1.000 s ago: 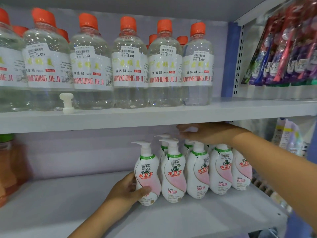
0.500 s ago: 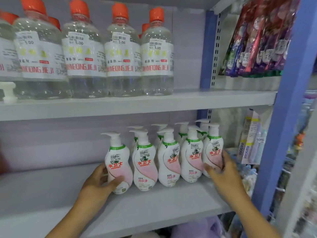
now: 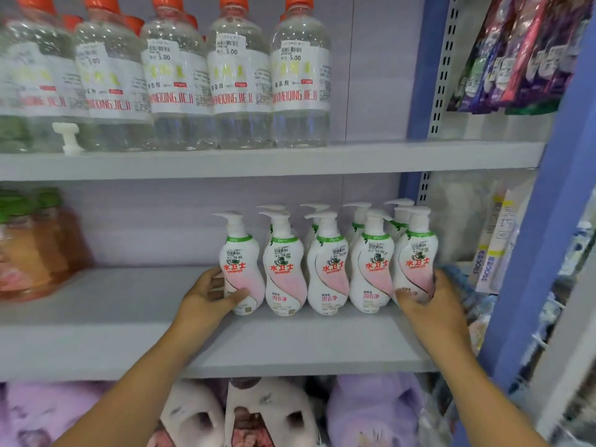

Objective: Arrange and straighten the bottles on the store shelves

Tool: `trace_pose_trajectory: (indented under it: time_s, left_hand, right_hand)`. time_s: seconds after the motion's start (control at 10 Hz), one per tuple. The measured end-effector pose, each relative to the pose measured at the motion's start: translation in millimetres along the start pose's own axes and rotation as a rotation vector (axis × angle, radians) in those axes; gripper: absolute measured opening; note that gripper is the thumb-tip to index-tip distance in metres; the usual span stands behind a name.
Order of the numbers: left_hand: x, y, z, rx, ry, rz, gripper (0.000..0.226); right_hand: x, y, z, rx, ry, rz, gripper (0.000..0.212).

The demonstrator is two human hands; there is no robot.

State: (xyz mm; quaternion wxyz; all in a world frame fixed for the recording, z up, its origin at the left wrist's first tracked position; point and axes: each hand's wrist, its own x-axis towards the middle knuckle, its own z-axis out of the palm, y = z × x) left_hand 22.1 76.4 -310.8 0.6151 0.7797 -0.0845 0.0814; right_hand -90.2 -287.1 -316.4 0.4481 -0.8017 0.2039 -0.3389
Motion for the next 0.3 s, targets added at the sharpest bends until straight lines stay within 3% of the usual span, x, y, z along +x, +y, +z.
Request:
trace_pose_trajectory:
  time_s: [0.1, 0.2, 0.3]
  left_hand:
    - [-15, 7, -1, 0.032, 0.026, -0.01, 0.082]
    - [-41, 16, -7, 0.061, 0.032, -0.038, 0.099]
    - [-67, 27, -17, 0.112, 0.055, -0.025, 0.098]
  right_hand:
    - [-12, -10, -6, -0.136, 0.024, 0.033, 0.077]
    - [-44, -26, -17, -0.136, 0.0, -0.069, 0.087]
    - [-77, -39, -31, 0.04, -0.083, -0.136, 0.081]
